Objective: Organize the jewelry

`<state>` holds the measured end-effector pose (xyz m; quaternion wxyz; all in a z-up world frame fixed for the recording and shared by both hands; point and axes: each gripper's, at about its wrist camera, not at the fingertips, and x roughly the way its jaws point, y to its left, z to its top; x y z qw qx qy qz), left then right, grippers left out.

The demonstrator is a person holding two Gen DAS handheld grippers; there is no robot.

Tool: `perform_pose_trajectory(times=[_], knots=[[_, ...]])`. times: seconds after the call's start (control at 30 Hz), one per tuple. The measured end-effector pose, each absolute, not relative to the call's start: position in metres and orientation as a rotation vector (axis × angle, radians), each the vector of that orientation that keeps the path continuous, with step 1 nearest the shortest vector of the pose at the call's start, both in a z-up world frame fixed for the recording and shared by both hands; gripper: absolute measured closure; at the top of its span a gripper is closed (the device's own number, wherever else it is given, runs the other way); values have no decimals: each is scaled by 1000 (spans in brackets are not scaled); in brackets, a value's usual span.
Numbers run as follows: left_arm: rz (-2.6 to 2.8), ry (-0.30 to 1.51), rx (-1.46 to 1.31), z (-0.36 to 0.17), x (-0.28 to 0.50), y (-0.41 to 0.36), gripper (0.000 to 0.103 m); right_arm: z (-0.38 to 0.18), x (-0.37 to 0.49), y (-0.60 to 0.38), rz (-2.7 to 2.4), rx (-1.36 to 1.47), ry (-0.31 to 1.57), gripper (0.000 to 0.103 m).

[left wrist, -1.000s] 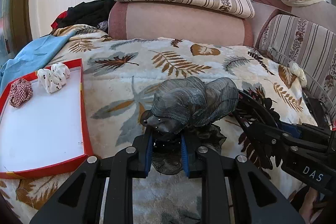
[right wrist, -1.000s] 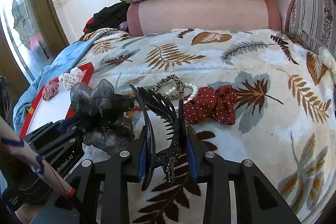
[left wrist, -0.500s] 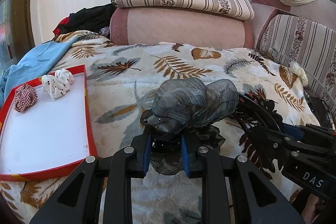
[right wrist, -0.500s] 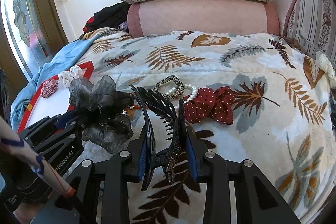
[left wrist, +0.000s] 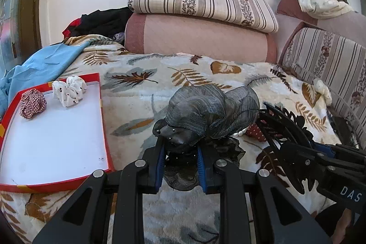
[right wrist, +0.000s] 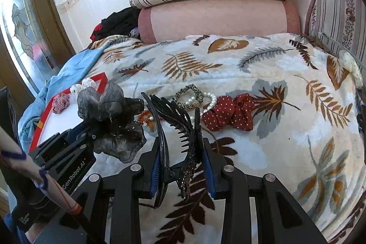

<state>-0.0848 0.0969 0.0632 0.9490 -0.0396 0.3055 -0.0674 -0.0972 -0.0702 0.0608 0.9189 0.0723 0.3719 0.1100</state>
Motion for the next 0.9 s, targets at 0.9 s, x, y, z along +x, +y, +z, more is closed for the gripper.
perform_pose_trajectory(times=[0.9], knots=[[153,568,-348,134,-112,276,81,148,-73,53,525,116,694,68]])
